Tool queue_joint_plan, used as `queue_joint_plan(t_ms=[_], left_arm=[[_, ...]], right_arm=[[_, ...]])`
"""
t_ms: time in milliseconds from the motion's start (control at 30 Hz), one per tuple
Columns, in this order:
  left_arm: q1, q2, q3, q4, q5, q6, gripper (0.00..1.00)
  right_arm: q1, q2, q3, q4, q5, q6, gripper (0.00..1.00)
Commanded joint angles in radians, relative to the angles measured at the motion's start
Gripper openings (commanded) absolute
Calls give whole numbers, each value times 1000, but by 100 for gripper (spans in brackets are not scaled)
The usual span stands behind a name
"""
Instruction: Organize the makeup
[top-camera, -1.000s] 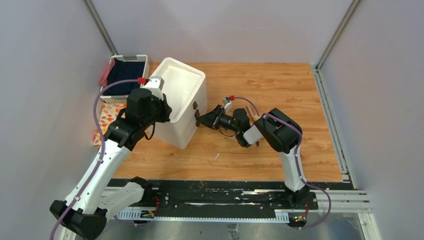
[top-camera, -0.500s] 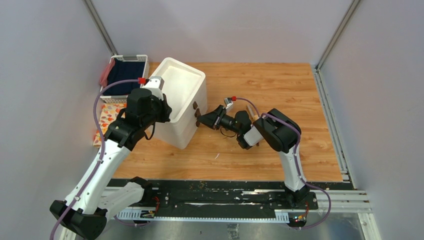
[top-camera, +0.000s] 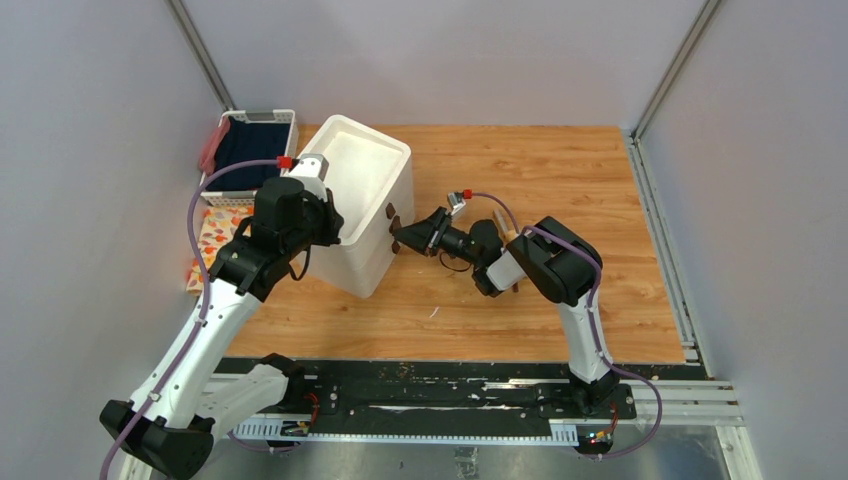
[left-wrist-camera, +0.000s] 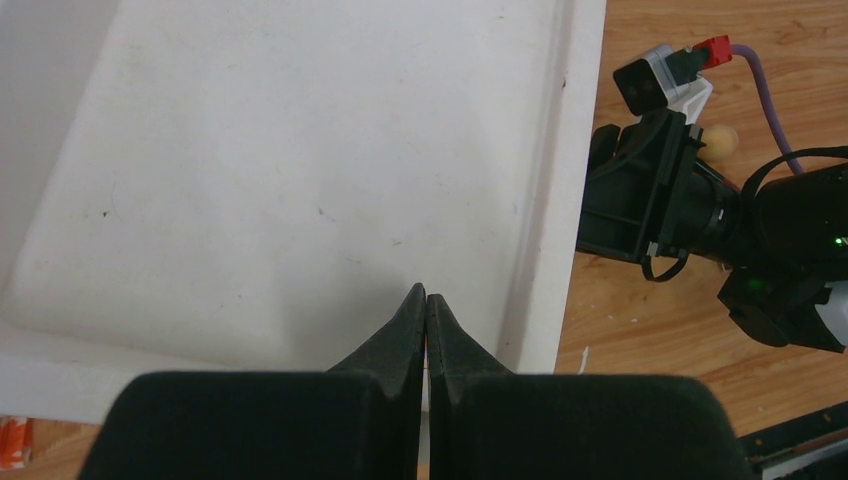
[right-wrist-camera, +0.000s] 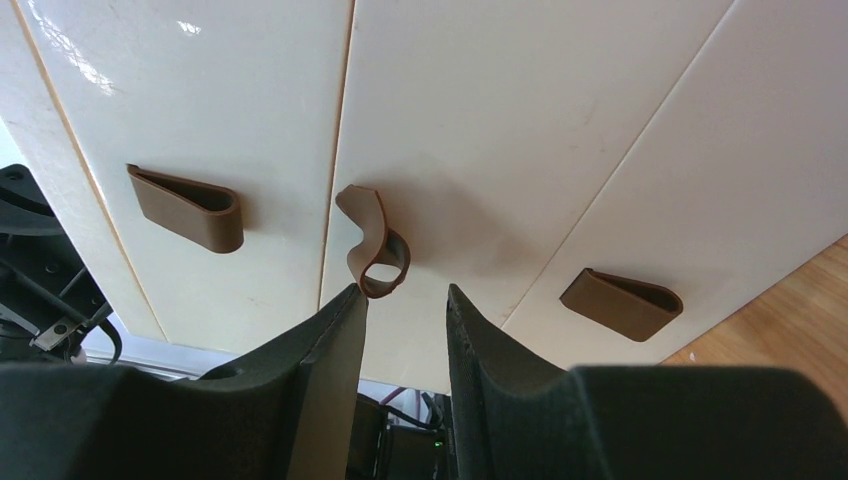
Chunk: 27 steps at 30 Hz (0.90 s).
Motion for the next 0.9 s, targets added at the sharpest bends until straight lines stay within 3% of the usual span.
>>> queue_joint_plan(t_ms=[0, 733, 800, 867], left_arm=[[-7, -13, -21, -7, 3, 11, 0], [-7, -8, -17, -8, 5, 10, 0], [-7, -10, -17, -7, 5, 10, 0], [-7, -12, -18, -10, 4, 12, 0]], right_arm=[[4, -11, 27, 63, 3, 7, 39], [4, -50, 59, 7, -21, -5, 38], [4, -26, 80, 6, -35, 11, 31], [5, 3, 94, 8, -39, 31, 11]])
